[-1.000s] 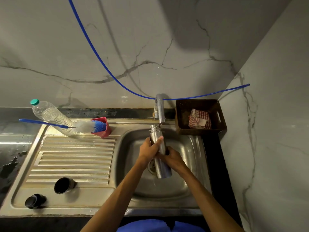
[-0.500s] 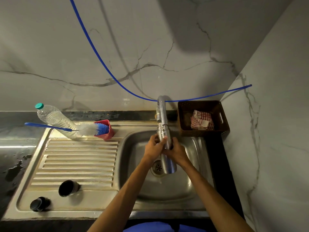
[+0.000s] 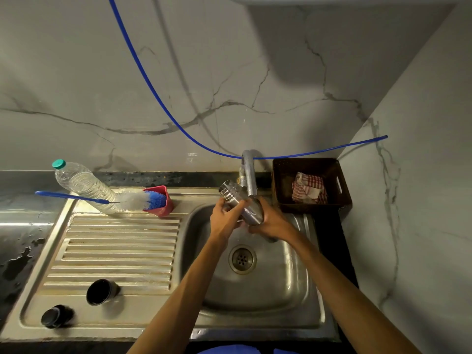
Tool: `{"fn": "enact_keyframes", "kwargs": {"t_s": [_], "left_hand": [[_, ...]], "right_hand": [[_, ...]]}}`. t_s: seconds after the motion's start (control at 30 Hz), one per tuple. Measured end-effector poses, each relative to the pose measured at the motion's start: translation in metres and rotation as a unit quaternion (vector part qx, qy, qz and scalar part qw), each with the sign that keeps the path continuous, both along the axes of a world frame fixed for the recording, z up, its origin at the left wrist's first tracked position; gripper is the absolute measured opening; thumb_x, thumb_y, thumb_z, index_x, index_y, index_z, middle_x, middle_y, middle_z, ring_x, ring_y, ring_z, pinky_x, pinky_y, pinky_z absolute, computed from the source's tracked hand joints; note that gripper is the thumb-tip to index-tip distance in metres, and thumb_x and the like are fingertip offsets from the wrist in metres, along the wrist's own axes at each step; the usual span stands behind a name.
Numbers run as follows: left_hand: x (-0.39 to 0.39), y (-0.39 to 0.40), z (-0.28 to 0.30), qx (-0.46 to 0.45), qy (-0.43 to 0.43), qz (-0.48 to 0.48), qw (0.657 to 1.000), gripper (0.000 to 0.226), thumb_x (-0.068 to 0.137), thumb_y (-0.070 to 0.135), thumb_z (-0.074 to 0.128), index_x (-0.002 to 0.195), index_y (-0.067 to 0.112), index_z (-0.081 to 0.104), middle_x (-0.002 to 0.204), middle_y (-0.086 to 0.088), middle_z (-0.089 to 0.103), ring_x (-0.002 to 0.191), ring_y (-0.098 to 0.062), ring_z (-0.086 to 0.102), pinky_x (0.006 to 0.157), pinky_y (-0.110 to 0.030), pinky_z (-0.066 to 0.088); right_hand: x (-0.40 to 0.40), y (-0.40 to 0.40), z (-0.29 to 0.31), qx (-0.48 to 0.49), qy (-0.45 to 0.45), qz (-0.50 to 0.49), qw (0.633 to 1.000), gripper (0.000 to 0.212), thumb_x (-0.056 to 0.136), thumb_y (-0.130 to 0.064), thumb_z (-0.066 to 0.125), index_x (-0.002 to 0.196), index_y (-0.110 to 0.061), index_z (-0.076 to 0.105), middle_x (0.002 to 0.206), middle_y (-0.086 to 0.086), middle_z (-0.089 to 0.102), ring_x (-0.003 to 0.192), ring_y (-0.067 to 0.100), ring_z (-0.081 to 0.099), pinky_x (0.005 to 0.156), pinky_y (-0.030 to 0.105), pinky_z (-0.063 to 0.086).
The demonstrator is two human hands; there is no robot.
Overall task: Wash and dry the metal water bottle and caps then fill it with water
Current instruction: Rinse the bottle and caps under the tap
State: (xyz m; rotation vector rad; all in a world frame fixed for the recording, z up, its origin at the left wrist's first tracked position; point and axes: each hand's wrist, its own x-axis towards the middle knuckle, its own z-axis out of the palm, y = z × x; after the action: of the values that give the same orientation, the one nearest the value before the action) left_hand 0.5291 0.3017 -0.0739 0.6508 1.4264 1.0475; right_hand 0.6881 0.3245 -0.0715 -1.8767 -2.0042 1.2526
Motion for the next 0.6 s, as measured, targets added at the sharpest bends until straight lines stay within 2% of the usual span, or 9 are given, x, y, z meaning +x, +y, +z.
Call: {"fn": "enact_keyframes", "kwargs": {"t_s": [0.07, 0.1, 0.17, 0.23, 0.3, 0.37, 0.43, 0.5, 0.6], "left_hand": [[0.004, 0.001, 0.002, 0.005, -0.012, 0.001, 1.0, 0.032, 0.09, 0.032, 0.08, 0.115, 0.036, 0.061, 0.116, -0.003, 0.073, 0.1, -0.019, 0.075, 0.073, -0.03, 0.063], [0.006, 0.001, 0.002, -0.005, -0.025, 0.019, 0.999, 0.032, 0.09, 0.033, 0.079, 0.118, 0.03, 0.063, 0.117, -0.006, 0.074, 0.1, -0.021, 0.076, 0.073, -0.031, 0.064], [0.008, 0.001, 0.001, -0.033, -0.052, 0.071, 0.996, 0.045, 0.091, 0.035, 0.078, 0.129, 0.021, 0.061, 0.118, -0.01, 0.073, 0.103, -0.023, 0.075, 0.077, -0.034, 0.065], [0.005, 0.001, -0.002, -0.036, -0.071, 0.122, 0.989, 0.049, 0.093, 0.035, 0.075, 0.135, 0.02, 0.057, 0.12, -0.01, 0.071, 0.107, -0.025, 0.073, 0.084, -0.039, 0.065], [-0.003, 0.0, -0.004, -0.017, -0.075, 0.143, 0.987, 0.05, 0.094, 0.034, 0.073, 0.137, 0.018, 0.055, 0.125, -0.014, 0.069, 0.11, -0.028, 0.072, 0.092, -0.045, 0.063], [-0.013, -0.002, -0.001, -0.008, -0.088, 0.164, 0.982, 0.058, 0.092, 0.032, 0.075, 0.142, 0.018, 0.05, 0.129, -0.017, 0.066, 0.113, -0.032, 0.071, 0.096, -0.05, 0.061], [-0.023, -0.004, 0.003, -0.008, -0.109, 0.199, 0.974, 0.068, 0.087, 0.034, 0.081, 0.143, 0.022, 0.044, 0.13, -0.016, 0.065, 0.115, -0.033, 0.07, 0.097, -0.052, 0.06], [-0.028, -0.014, 0.012, 0.018, -0.087, 0.218, 0.972, 0.076, 0.082, 0.038, 0.086, 0.143, 0.027, 0.042, 0.134, -0.012, 0.064, 0.118, -0.03, 0.069, 0.097, -0.049, 0.061], [-0.027, -0.044, 0.023, 0.089, 0.07, 0.168, 0.979, 0.073, 0.08, 0.043, 0.085, 0.139, 0.029, 0.044, 0.127, 0.003, 0.066, 0.114, -0.009, 0.067, 0.092, -0.026, 0.055]], "right_hand": [[0.012, 0.007, 0.0, -0.085, 0.066, -0.021, 0.994, 0.079, 0.075, -0.027, 0.089, 0.143, -0.018, 0.049, 0.134, 0.008, 0.059, 0.122, 0.026, 0.059, 0.082, 0.016, 0.049], [0.016, 0.011, -0.003, -0.097, 0.059, -0.029, 0.993, 0.078, 0.075, -0.029, 0.089, 0.142, -0.016, 0.05, 0.132, 0.009, 0.061, 0.12, 0.027, 0.06, 0.078, 0.015, 0.049], [0.016, 0.016, -0.005, -0.075, 0.012, -0.043, 0.996, 0.093, 0.068, -0.039, 0.091, 0.147, -0.025, 0.044, 0.137, 0.007, 0.057, 0.118, 0.026, 0.059, 0.084, 0.028, 0.053], [0.007, 0.018, -0.008, -0.027, -0.051, -0.029, 0.998, 0.103, 0.069, -0.042, 0.088, 0.154, -0.03, 0.031, 0.147, 0.007, 0.046, 0.127, 0.028, 0.052, 0.095, 0.039, 0.051], [-0.01, 0.02, -0.014, 0.049, -0.123, 0.004, 0.991, 0.102, 0.075, -0.04, 0.085, 0.157, -0.025, 0.024, 0.153, 0.009, 0.038, 0.134, 0.031, 0.047, 0.104, 0.044, 0.047], [-0.029, 0.022, -0.017, 0.133, -0.176, 0.025, 0.975, 0.092, 0.079, -0.035, 0.083, 0.153, -0.018, 0.031, 0.149, 0.012, 0.039, 0.133, 0.031, 0.048, 0.105, 0.043, 0.049], [-0.043, 0.025, -0.021, 0.183, -0.154, 0.029, 0.97, 0.088, 0.082, -0.031, 0.081, 0.154, -0.021, 0.03, 0.144, 0.014, 0.043, 0.127, 0.03, 0.054, 0.098, 0.04, 0.054], [-0.054, 0.028, -0.023, 0.168, -0.098, 0.069, 0.979, 0.086, 0.084, -0.03, 0.079, 0.152, -0.028, 0.026, 0.142, 0.014, 0.045, 0.119, 0.028, 0.059, 0.09, 0.038, 0.058], [-0.059, 0.033, -0.013, 0.075, 0.023, 0.111, 0.991, 0.077, 0.072, -0.03, 0.089, 0.133, -0.036, 0.043, 0.132, 0.0, 0.051, 0.116, 0.023, 0.058, 0.096, 0.043, 0.056]]}}
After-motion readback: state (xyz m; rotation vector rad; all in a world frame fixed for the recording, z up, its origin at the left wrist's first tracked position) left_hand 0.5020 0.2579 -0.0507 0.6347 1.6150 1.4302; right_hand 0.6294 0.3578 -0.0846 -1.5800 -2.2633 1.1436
